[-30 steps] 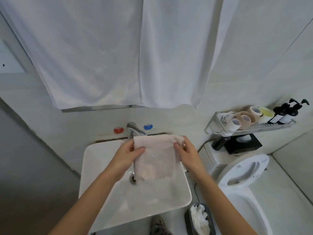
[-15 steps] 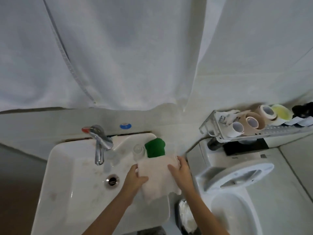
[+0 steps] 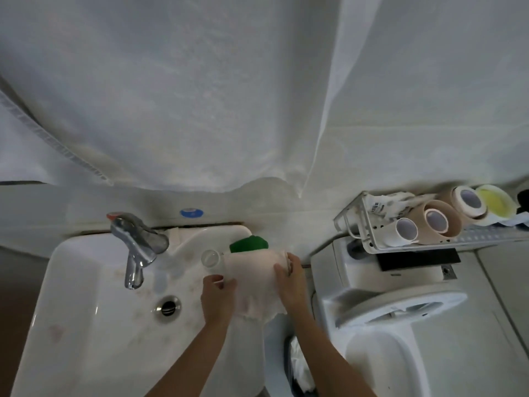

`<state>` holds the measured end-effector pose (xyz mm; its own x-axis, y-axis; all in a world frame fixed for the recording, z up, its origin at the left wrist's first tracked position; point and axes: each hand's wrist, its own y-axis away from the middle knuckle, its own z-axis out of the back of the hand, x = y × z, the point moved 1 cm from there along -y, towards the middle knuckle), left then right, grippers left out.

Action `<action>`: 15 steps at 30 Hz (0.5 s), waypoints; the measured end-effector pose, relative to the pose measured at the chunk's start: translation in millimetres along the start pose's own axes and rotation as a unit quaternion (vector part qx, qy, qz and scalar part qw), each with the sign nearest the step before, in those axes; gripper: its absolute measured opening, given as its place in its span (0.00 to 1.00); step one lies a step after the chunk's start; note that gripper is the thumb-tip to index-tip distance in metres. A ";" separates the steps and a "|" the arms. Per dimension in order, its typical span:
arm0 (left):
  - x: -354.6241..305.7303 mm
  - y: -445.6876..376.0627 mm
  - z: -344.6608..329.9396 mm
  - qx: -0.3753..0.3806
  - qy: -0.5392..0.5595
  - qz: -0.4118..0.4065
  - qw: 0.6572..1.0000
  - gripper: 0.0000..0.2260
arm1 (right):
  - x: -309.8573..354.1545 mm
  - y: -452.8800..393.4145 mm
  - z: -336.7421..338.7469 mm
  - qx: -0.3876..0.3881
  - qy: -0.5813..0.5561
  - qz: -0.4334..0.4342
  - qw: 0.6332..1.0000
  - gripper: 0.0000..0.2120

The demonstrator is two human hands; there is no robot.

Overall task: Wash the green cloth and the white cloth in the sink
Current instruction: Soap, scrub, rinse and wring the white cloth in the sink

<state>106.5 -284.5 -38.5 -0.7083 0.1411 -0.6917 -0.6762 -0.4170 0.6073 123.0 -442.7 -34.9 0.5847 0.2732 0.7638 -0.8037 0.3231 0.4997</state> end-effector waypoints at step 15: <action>67.1 1.2 -9.9 0.172 -0.162 -0.172 0.956 0.35 | -21.0 13.8 -32.3 0.123 0.293 0.178 0.931 0.38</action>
<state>60.1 -284.4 -88.1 -0.4203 0.5102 -0.7503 -0.8677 0.0157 0.4968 103.2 -414.8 -57.3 0.1788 0.7936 0.5816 -0.9168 -0.0802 0.3913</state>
